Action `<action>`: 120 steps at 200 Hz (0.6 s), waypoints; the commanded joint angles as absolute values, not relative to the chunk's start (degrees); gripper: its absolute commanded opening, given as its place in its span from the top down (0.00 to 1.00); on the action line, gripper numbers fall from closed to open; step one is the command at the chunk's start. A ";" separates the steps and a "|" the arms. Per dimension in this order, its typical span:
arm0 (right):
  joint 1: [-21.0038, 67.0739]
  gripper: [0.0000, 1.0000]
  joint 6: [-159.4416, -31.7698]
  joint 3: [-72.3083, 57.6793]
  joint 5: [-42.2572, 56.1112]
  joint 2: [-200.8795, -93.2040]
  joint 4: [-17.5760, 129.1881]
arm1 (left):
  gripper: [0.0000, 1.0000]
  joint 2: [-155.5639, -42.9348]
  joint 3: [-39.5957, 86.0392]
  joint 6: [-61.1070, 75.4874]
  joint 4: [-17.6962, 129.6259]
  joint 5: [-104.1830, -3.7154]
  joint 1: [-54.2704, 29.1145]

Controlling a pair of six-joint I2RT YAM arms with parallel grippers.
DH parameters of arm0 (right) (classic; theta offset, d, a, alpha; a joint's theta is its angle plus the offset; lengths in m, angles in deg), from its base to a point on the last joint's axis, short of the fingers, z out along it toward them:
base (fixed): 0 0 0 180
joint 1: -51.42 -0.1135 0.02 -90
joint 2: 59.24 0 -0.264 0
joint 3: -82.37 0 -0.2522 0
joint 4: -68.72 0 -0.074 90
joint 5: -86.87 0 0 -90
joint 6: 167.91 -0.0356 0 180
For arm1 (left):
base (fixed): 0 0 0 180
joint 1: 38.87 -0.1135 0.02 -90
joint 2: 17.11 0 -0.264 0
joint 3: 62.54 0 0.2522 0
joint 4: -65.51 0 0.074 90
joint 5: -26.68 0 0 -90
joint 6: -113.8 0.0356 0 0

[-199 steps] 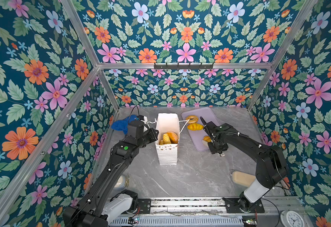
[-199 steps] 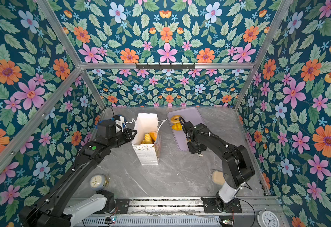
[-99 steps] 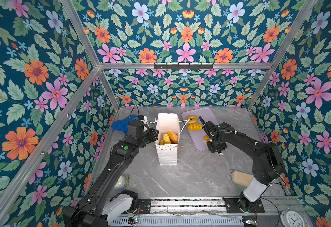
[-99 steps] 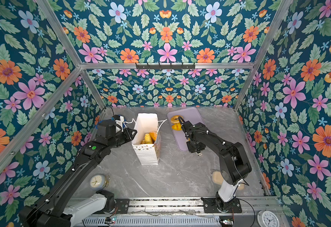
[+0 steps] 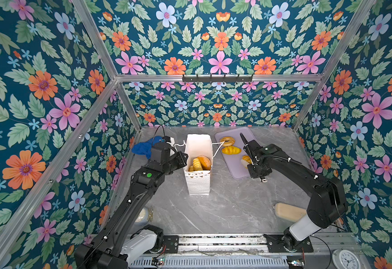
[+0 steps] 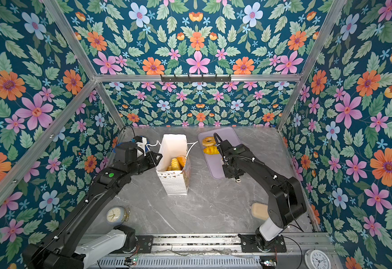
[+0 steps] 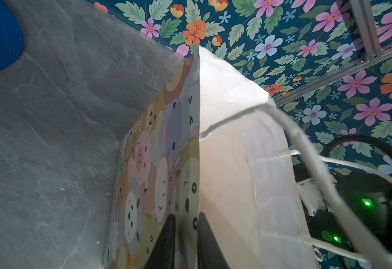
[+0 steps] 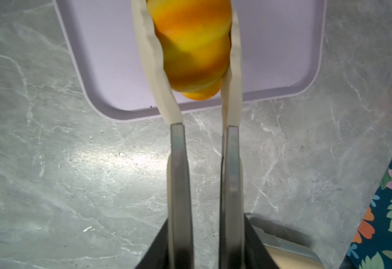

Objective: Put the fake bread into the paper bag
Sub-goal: 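Lift the pinched striped bun up off the tray with the tongs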

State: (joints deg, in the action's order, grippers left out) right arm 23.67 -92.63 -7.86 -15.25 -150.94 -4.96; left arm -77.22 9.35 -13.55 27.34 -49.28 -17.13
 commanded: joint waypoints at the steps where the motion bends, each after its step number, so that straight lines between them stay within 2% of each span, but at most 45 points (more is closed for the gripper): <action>1: 24.16 0.64 -93.76 -7.58 -14.90 -149.32 -5.43 | 0.80 -77.00 9.76 -12.94 27.89 -49.33 -17.16; 67: 28.20 0.66 -95.91 -9.98 -6.94 -142.40 -2.06 | 0.80 -77.04 9.84 -13.01 27.97 -49.08 -17.16; 120: 35.88 0.66 -98.76 -13.84 5.39 -135.03 2.66 | 0.80 -77.00 9.67 -13.20 28.19 -48.99 -17.16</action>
State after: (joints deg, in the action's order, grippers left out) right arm 33.24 -96.45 -12.58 -2.31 -137.63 -1.16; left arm -77.20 9.35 -13.55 27.34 -49.23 -17.13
